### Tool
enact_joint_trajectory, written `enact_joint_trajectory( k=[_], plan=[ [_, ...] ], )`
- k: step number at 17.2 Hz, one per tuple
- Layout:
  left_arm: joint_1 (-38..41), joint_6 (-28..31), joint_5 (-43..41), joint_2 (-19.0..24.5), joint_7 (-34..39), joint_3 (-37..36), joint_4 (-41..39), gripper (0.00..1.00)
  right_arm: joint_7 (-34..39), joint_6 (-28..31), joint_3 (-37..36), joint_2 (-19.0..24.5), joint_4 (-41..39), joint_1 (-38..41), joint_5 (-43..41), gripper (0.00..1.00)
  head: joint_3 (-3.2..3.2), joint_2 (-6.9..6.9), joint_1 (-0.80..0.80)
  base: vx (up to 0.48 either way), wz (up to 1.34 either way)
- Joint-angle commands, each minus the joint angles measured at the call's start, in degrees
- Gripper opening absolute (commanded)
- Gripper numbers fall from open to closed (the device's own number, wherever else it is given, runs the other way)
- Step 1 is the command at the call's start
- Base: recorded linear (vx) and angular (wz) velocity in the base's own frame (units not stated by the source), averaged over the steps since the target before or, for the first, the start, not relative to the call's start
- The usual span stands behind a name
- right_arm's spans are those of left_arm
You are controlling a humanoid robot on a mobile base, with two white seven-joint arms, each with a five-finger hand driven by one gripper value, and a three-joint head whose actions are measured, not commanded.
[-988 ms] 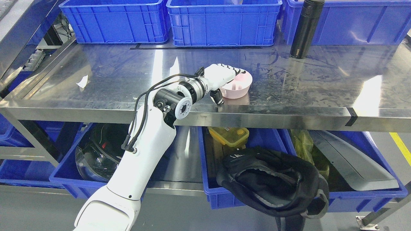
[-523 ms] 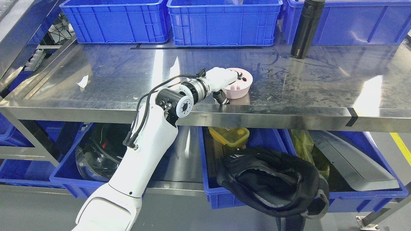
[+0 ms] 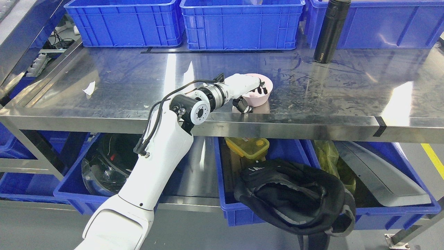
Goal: Stack pink IKEA bowl on shelf middle layer
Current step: 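Close the left hand fingers around the pink bowl's rim, then lift the pink bowl off the shelf with the left hand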
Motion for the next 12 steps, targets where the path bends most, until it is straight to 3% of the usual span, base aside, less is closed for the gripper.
enact_joint_trajectory(
  k=[1,6,12],
  plan=[
    [-0.3,-0.6,0.6,0.9,1.2,0.6,2.4,0.25,0.0,0.0,0.0,-1.0,-1.0,0.9,0.1,1.00,0.00,0.00,0.00,0.000,0.00],
    [-0.7,-5.8,0.3,0.9,1.3,4.0,1.9,0.03,0.0,0.0,0.0,-1.0,-1.0,0.9,0.0,1.00,0.00,0.00,0.00,0.000,0.00],
    [0.4,-17.9,0.9,0.9,1.8,15.0,-5.1,0.01,0.0,0.0,0.0,-1.0,-1.0,0.9,0.0,1.00,0.00,0.00,0.00,0.000,0.00]
  ],
)
